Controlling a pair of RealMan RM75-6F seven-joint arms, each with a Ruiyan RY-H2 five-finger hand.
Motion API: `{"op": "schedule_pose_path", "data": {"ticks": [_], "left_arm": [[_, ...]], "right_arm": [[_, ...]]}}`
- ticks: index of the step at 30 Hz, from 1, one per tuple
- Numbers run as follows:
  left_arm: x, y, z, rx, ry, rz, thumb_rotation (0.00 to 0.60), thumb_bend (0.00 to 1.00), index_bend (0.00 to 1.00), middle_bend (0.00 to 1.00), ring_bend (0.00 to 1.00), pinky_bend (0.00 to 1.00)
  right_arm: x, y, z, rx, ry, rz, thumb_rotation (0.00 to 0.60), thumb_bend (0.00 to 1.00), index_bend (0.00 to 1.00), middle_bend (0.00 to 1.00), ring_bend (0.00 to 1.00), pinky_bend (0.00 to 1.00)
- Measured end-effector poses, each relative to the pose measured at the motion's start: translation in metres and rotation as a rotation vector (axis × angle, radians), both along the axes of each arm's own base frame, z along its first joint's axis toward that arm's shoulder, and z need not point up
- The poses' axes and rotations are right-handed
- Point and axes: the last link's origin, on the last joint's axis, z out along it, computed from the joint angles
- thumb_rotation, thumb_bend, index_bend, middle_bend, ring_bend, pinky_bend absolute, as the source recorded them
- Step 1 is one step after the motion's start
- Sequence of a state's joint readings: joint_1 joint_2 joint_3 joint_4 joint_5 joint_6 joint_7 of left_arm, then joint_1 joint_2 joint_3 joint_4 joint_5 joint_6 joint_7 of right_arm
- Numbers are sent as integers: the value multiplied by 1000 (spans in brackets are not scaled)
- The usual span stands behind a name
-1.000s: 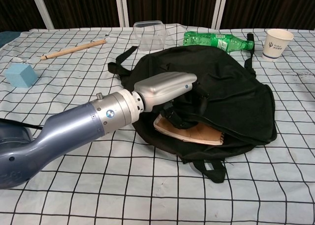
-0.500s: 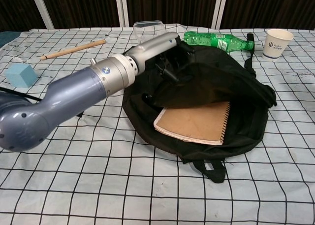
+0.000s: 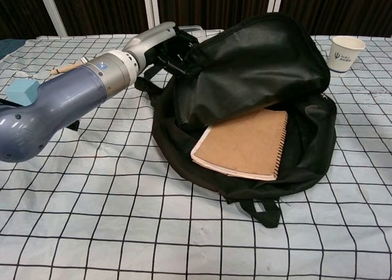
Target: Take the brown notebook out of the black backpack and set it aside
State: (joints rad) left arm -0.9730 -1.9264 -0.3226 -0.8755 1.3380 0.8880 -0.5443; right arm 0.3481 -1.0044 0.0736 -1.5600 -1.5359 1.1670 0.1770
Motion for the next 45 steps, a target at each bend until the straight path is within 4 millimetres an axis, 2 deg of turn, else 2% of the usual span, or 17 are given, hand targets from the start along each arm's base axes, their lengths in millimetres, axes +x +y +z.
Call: {"op": "schedule_pose_path", "data": {"ticks": [6, 14, 19, 29, 45], "left_arm": [[-13, 7, -1, 3, -3, 48, 600, 401, 608, 617, 431, 405], [-20, 16, -1, 14, 24, 54, 600, 388, 604, 613, 431, 405], [-19, 18, -4, 11, 41, 47, 600, 377, 603, 612, 430, 405], [-9, 26, -6, -20, 24, 66, 600, 377, 602, 611, 429, 405], [-2, 30, -10, -48, 50, 65, 600, 338, 590, 601, 422, 405]], "right_arm": [[21, -8, -20, 97, 32, 74, 600, 165, 49, 76, 115, 109], [51, -40, -51, 200, 100, 200, 600, 164, 78, 82, 115, 110], [58, -51, -71, 217, 145, 285, 600, 165, 97, 84, 116, 111], [79, -44, -102, 248, 123, 438, 600, 165, 116, 114, 139, 120], [96, -47, -148, 334, 108, 483, 600, 165, 128, 114, 138, 120]]}}
